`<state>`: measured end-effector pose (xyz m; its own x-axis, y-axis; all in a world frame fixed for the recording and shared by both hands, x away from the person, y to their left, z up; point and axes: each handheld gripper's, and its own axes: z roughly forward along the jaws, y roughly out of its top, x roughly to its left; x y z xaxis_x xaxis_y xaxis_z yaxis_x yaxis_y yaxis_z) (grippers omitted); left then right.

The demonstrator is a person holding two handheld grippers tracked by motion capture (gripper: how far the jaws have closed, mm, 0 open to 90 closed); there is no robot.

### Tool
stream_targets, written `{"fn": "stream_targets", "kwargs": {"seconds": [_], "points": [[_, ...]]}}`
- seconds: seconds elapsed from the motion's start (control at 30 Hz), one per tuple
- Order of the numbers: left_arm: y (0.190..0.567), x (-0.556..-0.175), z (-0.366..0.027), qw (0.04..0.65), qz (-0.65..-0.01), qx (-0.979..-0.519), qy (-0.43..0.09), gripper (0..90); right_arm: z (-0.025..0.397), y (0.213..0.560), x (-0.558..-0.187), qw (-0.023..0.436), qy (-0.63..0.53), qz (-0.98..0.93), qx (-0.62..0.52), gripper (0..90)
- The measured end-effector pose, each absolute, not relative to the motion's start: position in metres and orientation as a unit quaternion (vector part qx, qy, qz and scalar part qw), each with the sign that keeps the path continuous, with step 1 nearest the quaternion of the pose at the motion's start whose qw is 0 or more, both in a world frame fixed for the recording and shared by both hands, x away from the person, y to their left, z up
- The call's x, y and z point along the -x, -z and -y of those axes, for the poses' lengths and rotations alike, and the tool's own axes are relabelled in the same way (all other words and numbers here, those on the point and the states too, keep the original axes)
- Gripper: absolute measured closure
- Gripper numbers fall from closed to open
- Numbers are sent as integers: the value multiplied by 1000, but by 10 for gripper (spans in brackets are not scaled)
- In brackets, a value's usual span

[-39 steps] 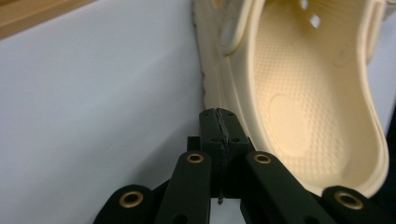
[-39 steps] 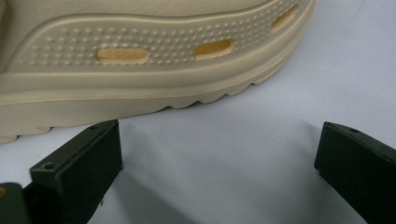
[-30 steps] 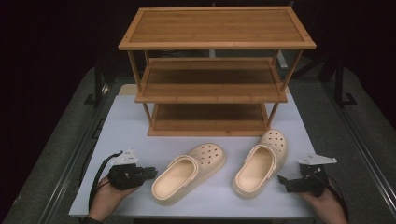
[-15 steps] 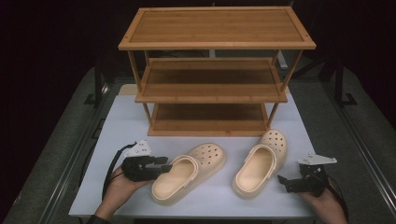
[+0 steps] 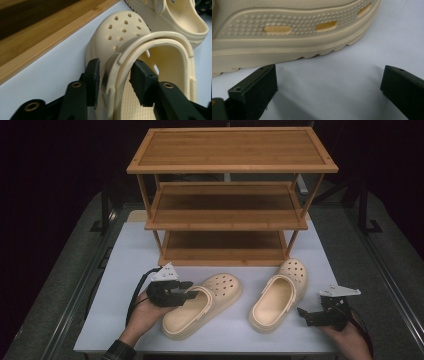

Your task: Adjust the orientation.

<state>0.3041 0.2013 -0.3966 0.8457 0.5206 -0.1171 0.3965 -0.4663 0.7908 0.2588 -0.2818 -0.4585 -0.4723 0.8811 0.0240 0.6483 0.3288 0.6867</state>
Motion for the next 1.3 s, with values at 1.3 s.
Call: {"fn": "stream_targets", "kwargs": {"seconds": [1.3], "points": [[381,-294,-277,405,-335,-833,-174,758,282,458,-259,180,-323,-795,-482,4]]}}
